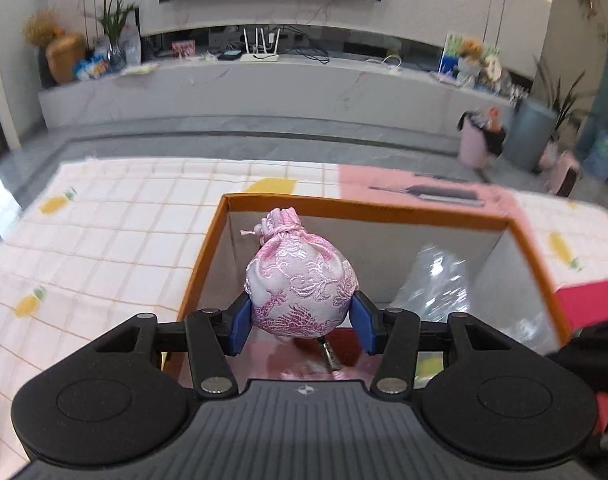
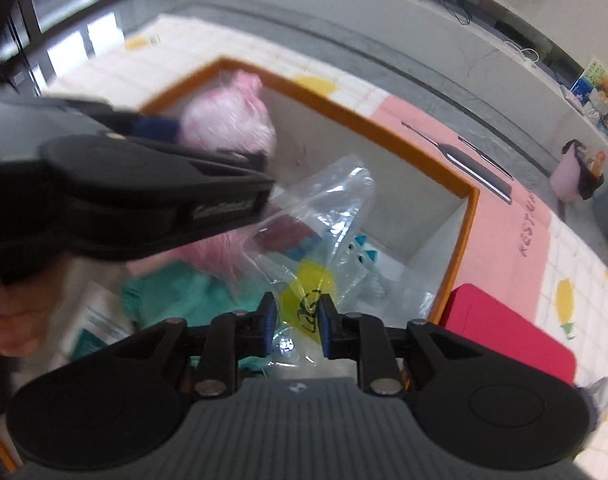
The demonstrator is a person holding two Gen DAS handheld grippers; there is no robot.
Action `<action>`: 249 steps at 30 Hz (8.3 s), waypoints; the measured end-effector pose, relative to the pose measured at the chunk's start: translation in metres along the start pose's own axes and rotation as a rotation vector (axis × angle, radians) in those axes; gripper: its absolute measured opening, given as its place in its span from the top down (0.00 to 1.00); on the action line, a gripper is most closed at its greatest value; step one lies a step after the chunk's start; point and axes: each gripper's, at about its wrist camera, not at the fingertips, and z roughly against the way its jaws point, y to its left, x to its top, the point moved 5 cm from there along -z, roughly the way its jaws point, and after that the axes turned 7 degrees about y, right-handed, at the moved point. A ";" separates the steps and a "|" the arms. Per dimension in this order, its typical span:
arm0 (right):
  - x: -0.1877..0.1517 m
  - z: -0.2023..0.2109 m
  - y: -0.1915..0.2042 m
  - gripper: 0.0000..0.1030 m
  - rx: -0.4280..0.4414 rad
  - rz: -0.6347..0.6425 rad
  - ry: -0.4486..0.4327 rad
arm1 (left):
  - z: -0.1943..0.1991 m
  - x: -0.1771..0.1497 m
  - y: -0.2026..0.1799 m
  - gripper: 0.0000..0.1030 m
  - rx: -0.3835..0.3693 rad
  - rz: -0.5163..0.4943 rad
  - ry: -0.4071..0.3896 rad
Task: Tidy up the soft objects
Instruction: 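Carry the pink pouch and plastic bag in both tools over the orange box, then open the left tool to drop the pouch while the right tool releases the bag, then move both tools back from the box toward the navy cloth and grey cap, then grasp the navy cloth with the left tool and lift it, then grasp the grey satin cap with the right tool while the left tool holds the navy cloth, then carry the navy cloth and grey cap in both tools over the orange box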
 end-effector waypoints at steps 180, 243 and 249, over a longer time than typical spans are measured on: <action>-0.288 -0.008 -0.308 0.95 0.029 -0.703 -0.017 | -0.012 -0.119 -0.293 0.82 -0.286 -0.302 -0.005; -0.229 0.091 -0.278 0.93 -0.147 -0.692 -0.306 | 0.045 -0.079 -0.288 0.89 -0.441 -0.230 -0.141; -0.182 0.141 -0.245 0.93 -0.192 -0.626 -0.456 | 0.078 -0.038 -0.259 0.89 -0.434 -0.181 -0.192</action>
